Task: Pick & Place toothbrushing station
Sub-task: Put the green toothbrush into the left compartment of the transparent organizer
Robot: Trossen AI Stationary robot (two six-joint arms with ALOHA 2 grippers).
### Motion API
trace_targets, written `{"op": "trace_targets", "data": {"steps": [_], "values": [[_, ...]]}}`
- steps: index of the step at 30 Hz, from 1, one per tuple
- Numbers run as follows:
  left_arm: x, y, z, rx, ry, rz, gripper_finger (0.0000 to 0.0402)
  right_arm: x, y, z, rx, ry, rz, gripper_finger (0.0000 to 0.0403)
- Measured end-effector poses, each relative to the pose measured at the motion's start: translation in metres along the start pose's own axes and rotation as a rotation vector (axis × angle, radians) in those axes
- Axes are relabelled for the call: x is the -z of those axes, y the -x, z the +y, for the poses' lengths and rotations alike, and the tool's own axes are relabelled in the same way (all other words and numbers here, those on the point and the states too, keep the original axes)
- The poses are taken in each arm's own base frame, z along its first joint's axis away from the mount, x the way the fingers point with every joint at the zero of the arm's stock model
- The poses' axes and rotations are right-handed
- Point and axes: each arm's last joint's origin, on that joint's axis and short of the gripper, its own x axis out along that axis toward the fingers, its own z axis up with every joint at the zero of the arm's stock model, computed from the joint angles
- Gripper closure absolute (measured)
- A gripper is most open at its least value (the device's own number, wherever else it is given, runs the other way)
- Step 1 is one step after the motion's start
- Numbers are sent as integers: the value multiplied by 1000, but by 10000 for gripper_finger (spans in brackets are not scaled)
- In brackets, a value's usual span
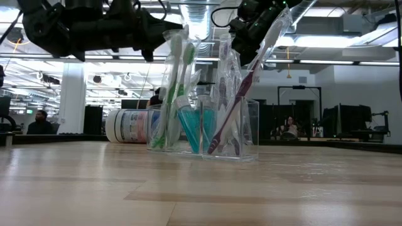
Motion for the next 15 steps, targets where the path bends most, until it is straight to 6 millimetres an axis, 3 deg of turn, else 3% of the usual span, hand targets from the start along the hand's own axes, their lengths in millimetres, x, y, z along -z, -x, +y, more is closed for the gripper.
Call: {"op": "trace_targets", "data": {"steps": [15], "values": [[33, 1, -14, 54, 13, 114, 401, 0, -1, 4, -32, 21, -1, 189]]}}
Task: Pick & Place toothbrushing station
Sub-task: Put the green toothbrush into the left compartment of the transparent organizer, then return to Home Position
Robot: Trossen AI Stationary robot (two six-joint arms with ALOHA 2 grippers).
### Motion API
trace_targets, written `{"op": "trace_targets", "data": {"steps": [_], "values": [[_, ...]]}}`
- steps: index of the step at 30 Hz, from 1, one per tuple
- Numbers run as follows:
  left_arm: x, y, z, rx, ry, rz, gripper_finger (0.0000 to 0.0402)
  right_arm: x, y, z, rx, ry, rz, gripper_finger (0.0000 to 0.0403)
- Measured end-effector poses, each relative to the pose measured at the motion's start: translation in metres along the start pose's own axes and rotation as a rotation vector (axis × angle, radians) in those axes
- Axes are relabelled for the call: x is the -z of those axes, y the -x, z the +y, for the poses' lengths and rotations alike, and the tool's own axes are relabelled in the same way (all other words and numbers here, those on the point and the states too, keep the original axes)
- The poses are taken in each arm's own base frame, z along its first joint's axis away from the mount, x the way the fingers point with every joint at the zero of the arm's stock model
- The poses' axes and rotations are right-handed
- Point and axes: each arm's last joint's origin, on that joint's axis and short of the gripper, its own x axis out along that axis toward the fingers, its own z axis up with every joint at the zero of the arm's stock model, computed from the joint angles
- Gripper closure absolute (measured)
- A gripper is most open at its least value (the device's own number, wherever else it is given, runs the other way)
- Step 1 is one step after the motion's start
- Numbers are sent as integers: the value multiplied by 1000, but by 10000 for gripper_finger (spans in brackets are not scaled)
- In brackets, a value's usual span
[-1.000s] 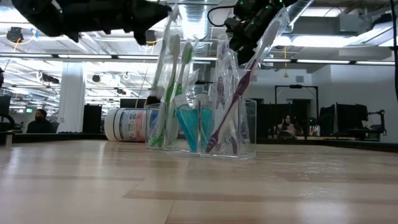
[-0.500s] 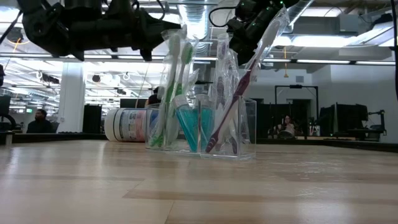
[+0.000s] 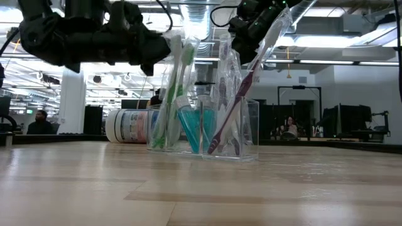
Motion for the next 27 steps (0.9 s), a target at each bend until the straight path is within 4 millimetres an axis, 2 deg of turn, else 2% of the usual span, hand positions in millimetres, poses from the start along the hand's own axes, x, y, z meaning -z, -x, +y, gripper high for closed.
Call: {"op": "trace_targets", "data": {"steps": [16, 19, 23, 27], "values": [[27, 26, 1, 11, 68, 82, 401, -5, -1, 6, -37, 1, -53, 189], [24, 26, 0, 44, 70, 58, 400, -6, -2, 8, -42, 5, -59, 189], [25, 26, -1, 62, 96, 66, 379, -8, -2, 11, -62, 7, -74, 189], [24, 26, -1, 63, 97, 62, 330, -8, -2, 12, -79, 2, -80, 189]]}}
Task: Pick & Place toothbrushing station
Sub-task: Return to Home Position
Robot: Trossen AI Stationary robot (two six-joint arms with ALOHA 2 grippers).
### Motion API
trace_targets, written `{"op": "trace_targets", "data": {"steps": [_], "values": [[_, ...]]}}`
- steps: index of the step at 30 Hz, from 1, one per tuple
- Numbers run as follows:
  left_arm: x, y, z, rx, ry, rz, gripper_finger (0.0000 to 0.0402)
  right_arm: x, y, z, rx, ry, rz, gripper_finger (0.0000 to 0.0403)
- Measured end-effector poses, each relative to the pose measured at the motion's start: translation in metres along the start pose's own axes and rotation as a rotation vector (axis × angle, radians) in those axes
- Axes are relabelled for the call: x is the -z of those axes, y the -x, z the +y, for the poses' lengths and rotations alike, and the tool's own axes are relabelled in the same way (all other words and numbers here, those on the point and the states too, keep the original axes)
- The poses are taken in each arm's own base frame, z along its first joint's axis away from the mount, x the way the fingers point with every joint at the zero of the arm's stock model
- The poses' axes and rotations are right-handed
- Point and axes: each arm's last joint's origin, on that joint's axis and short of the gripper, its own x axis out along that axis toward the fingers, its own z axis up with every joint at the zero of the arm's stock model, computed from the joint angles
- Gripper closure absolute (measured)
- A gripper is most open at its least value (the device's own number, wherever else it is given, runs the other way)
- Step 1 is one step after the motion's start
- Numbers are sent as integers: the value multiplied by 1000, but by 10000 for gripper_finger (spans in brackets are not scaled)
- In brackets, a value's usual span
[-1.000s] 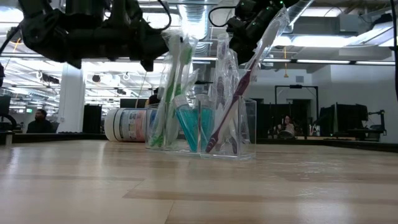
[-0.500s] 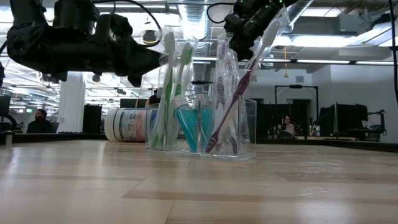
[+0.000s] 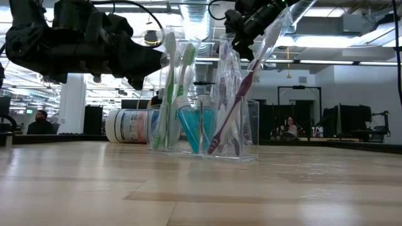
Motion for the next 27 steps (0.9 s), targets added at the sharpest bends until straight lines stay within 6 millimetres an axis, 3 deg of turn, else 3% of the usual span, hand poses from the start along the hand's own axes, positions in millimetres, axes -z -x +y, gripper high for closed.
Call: {"op": "trace_targets", "data": {"steps": [6, 10, 14, 19, 27], "values": [[-14, 4, 5, -31, 32, -71, 249, -6, 7, 3, -7, 32, -64, 189], [-46, 15, 12, -56, 76, -225, 221, -27, 38, 16, -86, 99, -306, 189], [-81, 29, 19, -103, 130, -299, 225, -39, 88, 35, -123, 150, -522, 189], [-117, 55, 23, -154, 198, -361, 243, -34, 151, 56, -126, 53, -679, 189], [-147, 96, 16, -153, 215, -572, 263, -8, 198, 81, -141, 115, -673, 189]]}}
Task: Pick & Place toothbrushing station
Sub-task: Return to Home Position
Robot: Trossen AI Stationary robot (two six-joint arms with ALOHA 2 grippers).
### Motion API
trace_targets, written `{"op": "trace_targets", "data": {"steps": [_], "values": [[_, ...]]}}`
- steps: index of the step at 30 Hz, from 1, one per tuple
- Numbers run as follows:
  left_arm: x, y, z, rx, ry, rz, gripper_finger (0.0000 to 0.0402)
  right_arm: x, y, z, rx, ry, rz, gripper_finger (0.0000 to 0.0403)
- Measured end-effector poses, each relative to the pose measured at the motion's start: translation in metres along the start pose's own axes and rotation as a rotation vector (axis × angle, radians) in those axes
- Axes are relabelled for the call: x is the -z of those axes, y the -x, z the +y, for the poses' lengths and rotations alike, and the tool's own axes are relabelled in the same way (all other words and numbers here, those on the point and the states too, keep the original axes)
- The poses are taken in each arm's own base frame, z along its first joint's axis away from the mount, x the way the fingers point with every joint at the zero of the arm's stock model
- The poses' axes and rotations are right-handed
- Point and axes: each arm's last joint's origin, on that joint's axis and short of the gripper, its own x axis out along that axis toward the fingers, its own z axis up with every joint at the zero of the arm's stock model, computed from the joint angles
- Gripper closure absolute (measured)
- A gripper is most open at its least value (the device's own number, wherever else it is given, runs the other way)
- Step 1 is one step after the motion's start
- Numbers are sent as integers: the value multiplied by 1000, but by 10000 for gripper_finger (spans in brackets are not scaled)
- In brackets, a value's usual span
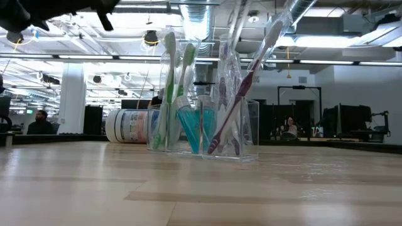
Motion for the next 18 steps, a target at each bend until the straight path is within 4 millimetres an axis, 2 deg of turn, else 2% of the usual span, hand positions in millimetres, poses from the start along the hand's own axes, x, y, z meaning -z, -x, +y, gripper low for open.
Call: {"op": "trace_targets", "data": {"steps": [2, 6, 10, 15, 18], "values": [[-7, 4, -3, 13, -9, -36, 265, 4, 4, 2, -1, 22, 48, 189], [-14, 9, -9, 82, 33, -52, 265, 20, 6, 3, 11, -76, 201, 189], [-16, 12, -14, 159, 48, -34, 263, 24, 19, 16, -111, 43, 260, 189], [-14, 12, -16, 240, 63, 15, 265, 2, 58, 40, -257, 202, 69, 189], [-17, 17, -26, 493, -35, 80, 265, -2, 90, 49, -267, 217, 26, 189]]}}
